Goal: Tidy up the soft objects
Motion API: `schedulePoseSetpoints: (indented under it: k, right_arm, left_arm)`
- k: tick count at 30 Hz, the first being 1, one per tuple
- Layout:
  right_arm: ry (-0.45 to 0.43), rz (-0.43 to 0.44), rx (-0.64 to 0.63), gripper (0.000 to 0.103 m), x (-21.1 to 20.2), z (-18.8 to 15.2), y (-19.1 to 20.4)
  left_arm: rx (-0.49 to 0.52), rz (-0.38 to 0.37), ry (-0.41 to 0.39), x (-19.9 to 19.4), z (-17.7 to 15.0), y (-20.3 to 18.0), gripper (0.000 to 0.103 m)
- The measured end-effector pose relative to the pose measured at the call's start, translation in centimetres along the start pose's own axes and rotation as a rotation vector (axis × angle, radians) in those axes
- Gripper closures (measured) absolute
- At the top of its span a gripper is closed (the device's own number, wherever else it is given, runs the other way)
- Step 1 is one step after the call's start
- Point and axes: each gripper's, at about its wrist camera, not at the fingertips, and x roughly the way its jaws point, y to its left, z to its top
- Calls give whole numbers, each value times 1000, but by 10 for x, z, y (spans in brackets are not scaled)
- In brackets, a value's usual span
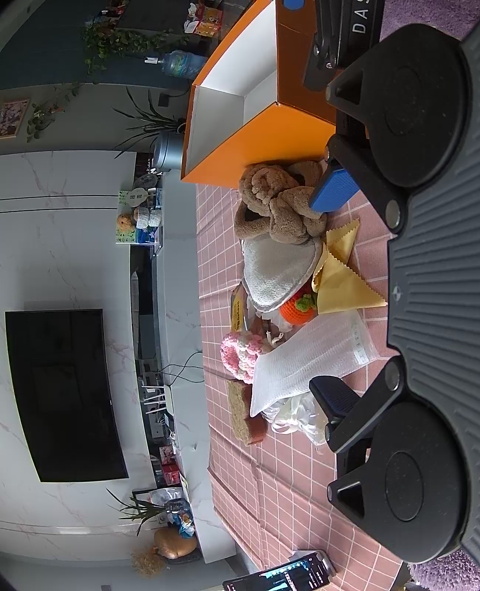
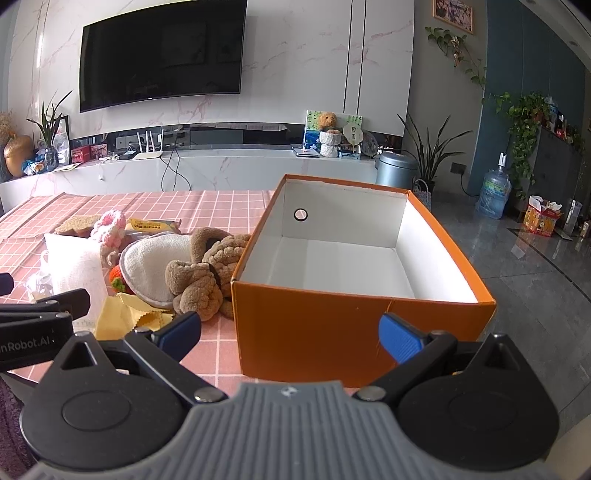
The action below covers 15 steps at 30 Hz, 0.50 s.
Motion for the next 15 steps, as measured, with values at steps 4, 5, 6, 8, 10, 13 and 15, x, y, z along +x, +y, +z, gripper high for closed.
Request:
schedulePoseSetpoints:
  k: [4,5,6,8,10,13,15]
  right_arm:
    - [0,0,0,2,0,0,0]
    - [0,0,0,2,0,0,0]
    - [0,0,0,2,1,0,0]
    - [1,0,1,2,1,0,0]
    - [3,-1,2,2,1,-1,0]
    - [7,0,4,2,2,-1,0]
    - [7,0,5,2,2,-1,0]
  left_arm:
    - [0,0,0,0,0,0,0]
    - [0,0,0,0,0,0,0]
    - [-1,0,1,0,0,0,0]
    - [1,-3,2,-1,1,-1,0]
    - [1,-5,2,-1,2,-1,0]
    - [2,-6,1,-1,2,-1,0]
    - [2,-9,2,-1,2,-2,0]
